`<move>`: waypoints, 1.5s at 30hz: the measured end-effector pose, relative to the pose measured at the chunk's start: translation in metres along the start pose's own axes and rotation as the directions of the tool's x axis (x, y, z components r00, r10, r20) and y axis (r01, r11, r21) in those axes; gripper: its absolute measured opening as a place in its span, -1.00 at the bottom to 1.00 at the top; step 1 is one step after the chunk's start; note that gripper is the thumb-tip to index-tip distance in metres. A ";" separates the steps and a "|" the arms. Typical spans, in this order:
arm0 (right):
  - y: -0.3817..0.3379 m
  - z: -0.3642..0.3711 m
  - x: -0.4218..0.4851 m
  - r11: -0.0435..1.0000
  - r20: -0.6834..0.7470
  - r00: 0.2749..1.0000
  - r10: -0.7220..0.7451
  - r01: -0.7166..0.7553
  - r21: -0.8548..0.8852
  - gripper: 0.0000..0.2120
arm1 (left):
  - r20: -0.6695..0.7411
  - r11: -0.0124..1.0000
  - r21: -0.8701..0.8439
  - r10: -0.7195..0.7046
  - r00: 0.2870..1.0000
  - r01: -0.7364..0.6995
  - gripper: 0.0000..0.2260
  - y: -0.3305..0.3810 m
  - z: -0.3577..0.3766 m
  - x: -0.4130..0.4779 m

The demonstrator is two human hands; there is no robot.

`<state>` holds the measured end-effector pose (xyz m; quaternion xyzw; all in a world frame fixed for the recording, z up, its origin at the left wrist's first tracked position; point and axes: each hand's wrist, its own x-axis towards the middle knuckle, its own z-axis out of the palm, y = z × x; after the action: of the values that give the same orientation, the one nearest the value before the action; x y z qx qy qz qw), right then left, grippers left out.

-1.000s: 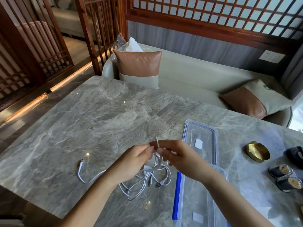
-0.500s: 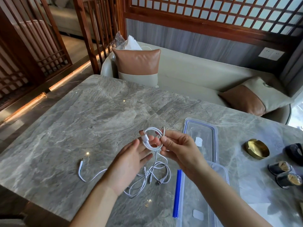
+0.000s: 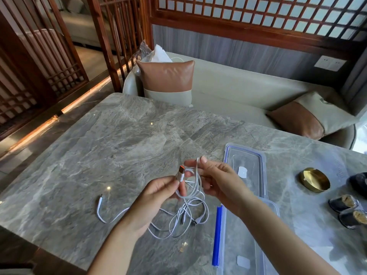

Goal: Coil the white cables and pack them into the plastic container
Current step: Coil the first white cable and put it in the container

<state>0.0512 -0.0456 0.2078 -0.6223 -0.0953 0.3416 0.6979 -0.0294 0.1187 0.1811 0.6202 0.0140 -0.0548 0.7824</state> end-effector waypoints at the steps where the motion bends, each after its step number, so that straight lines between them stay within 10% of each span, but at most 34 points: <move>1: -0.003 -0.001 0.000 0.996 0.052 0.998 -0.018 0.023 -0.082 -0.64 | 0.063 0.999 0.049 -0.023 0.998 0.020 -0.78 0.006 -0.005 0.000; 6: -0.025 -0.004 -0.003 0.908 0.357 0.934 0.012 0.140 -0.395 -0.78 | 0.341 0.954 0.293 -0.170 0.925 0.067 -0.82 0.037 -0.022 0.003; 10: -0.031 0.000 0.000 0.905 0.288 0.958 0.003 0.120 -0.408 -0.84 | 0.194 0.955 0.289 -0.131 0.972 0.071 -0.81 0.036 -0.020 0.009; 16: -0.016 0.005 0.001 0.962 0.050 0.986 -0.157 0.164 -0.216 -0.88 | -0.378 0.989 -0.151 -0.060 0.924 0.003 -0.80 0.002 0.002 0.011; 22: 0.005 0.015 0.000 0.984 0.017 0.988 -0.152 0.153 -0.088 -0.92 | -0.397 0.800 -0.593 -0.193 0.897 -0.090 -0.79 -0.013 0.022 0.010; 29: 0.005 0.003 0.005 0.984 0.067 0.995 0.071 -0.081 0.158 -0.68 | -0.470 0.982 -0.141 0.046 0.882 -0.127 -0.76 0.000 0.013 0.008; 38: -0.009 0.012 0.006 0.890 0.184 0.983 -0.019 0.101 -0.446 -0.90 | -0.106 0.925 0.377 0.083 0.991 -0.037 -0.84 0.011 -0.002 0.015; 45: -0.002 0.011 0.013 0.922 0.065 0.990 -0.125 0.140 -0.362 -0.92 | -0.173 0.960 -0.273 0.010 0.985 -0.057 -0.81 0.014 -0.001 0.011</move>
<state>0.0553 -0.0294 0.2083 -0.7263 -0.2132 0.2825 0.5893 -0.0166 0.1222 0.1930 0.5074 0.0775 0.0141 0.8581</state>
